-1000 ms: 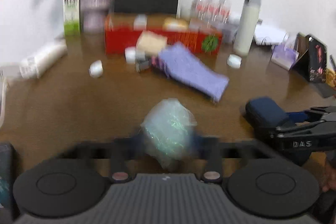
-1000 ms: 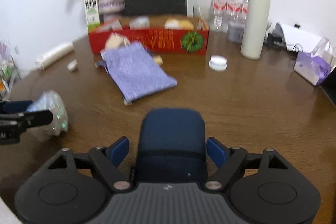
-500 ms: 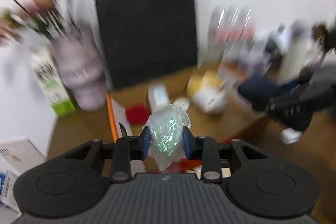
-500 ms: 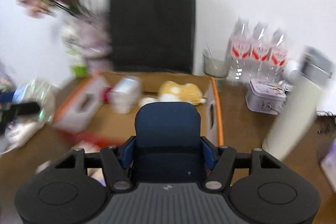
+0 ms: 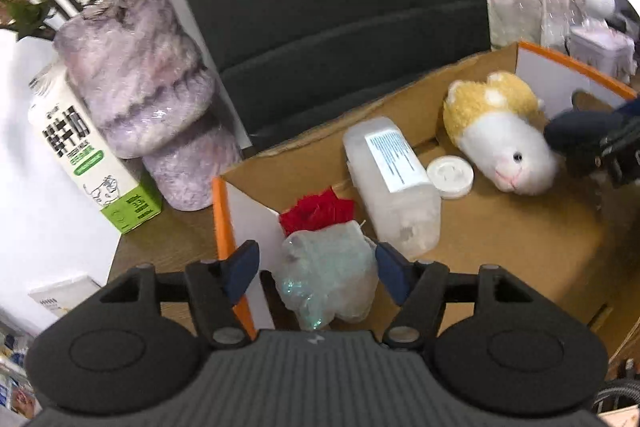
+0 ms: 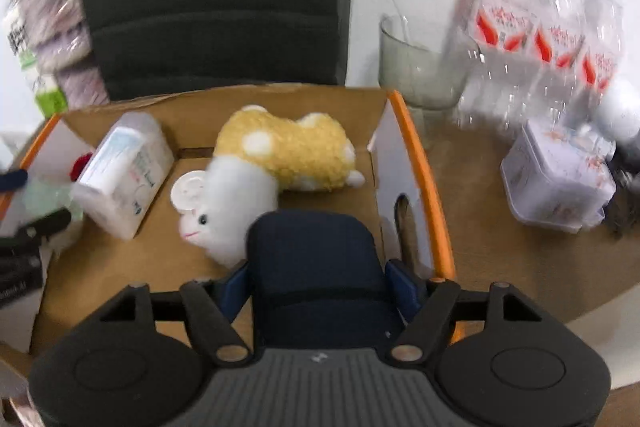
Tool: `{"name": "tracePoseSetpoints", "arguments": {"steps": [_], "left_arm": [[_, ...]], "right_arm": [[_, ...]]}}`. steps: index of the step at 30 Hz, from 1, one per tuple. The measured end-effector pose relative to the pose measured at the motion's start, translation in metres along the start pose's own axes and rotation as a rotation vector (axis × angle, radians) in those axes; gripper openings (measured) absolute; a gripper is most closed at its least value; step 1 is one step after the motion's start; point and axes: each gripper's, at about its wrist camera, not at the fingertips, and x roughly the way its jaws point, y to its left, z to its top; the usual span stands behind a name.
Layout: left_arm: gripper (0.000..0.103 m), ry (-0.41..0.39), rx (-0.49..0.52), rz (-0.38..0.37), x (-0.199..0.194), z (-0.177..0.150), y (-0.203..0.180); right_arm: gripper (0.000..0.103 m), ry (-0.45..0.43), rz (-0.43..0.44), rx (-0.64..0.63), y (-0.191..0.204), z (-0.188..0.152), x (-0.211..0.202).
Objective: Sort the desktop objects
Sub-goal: 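Lower the pouch with the right tool while the left tool lowers the bag into the box, then open both tools and withdraw them from the box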
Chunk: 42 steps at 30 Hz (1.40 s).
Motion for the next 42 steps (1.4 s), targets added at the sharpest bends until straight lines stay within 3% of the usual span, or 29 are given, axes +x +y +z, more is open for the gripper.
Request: {"name": "tracePoseSetpoints", "arguments": {"steps": [3,5,7,9,10,12,17,21,23,26,28,31,34,37,42], "left_arm": [[0.073,-0.029,0.005,-0.008,0.001,0.002,0.005],[0.073,-0.050,-0.001,-0.026,0.001,0.001,0.012],[0.075,-0.059,-0.005,-0.047,0.001,-0.001,0.016],[0.076,-0.062,0.003,-0.047,0.001,-0.002,0.014],[0.076,-0.060,0.008,-0.040,0.001,-0.002,0.012],[0.077,-0.060,-0.005,-0.032,0.000,-0.001,0.011],[0.078,-0.059,-0.045,-0.063,-0.007,0.001,0.017],[0.078,-0.067,-0.111,-0.067,-0.021,0.008,0.030],[0.084,-0.091,-0.155,-0.064,-0.037,0.013,0.039],[0.086,-0.120,-0.198,-0.073,-0.064,0.021,0.051],[0.086,-0.122,-0.215,-0.070,-0.081,0.026,0.053],[0.099,-0.125,-0.254,-0.033,-0.113,0.023,0.050],[0.103,-0.128,-0.314,-0.020,-0.146,-0.002,0.039],[0.103,-0.118,-0.388,-0.059,-0.179,-0.049,0.019],[0.103,-0.150,-0.446,-0.096,-0.243,-0.149,-0.031]], "right_arm": [[0.073,-0.011,0.015,0.067,-0.005,-0.006,-0.008],[0.073,-0.084,0.054,0.143,-0.011,-0.011,-0.027],[0.073,-0.144,0.004,0.093,-0.005,-0.015,-0.039],[0.063,-0.079,0.006,0.004,0.005,-0.016,-0.029],[0.044,-0.028,0.024,0.005,0.007,-0.015,-0.018],[0.038,-0.058,-0.087,-0.073,0.020,-0.015,-0.007],[0.029,-0.125,-0.110,0.039,0.018,-0.012,-0.012],[0.039,-0.127,-0.073,0.102,0.015,-0.009,-0.005],[0.055,-0.128,0.034,0.220,0.000,-0.006,-0.020],[0.059,-0.201,0.194,0.332,-0.022,-0.002,-0.056],[0.059,-0.199,0.183,0.324,-0.026,0.005,-0.081],[0.066,-0.166,0.163,0.256,-0.023,0.002,-0.114],[0.078,-0.166,0.136,0.153,-0.010,-0.031,-0.140],[0.078,-0.186,0.111,0.068,0.012,-0.089,-0.164],[0.080,-0.247,0.170,0.020,0.036,-0.210,-0.198]]}}
